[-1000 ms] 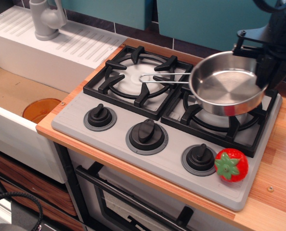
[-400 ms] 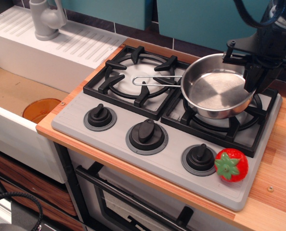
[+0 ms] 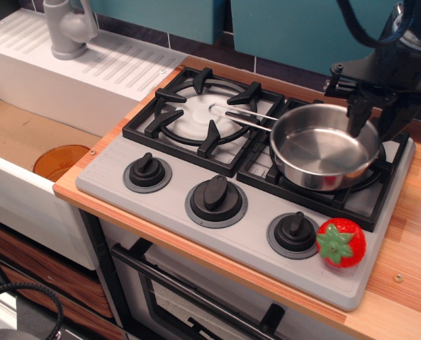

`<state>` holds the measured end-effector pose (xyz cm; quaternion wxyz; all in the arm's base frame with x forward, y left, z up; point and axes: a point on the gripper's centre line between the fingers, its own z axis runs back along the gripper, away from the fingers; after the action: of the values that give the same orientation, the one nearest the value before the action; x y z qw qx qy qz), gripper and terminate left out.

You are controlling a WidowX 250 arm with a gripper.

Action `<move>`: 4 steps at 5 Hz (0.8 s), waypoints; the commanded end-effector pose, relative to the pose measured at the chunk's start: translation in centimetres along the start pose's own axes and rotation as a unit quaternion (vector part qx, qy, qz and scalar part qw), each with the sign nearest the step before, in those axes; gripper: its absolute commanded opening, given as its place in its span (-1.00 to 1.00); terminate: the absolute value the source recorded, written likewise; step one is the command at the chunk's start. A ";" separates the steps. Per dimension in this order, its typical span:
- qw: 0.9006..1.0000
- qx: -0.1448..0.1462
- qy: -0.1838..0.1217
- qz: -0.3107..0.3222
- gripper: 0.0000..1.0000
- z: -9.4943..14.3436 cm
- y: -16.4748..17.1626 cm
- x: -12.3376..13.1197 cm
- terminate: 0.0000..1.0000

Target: Put pot or pan on stove and put strawberry in pot or pan

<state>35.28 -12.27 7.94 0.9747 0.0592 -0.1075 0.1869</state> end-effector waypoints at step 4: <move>0.998 -0.028 0.052 -0.028 1.00 7.0 1.3 0.0 -1.00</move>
<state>32.72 -12.06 11.53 0.9865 0.0503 -0.0177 0.1549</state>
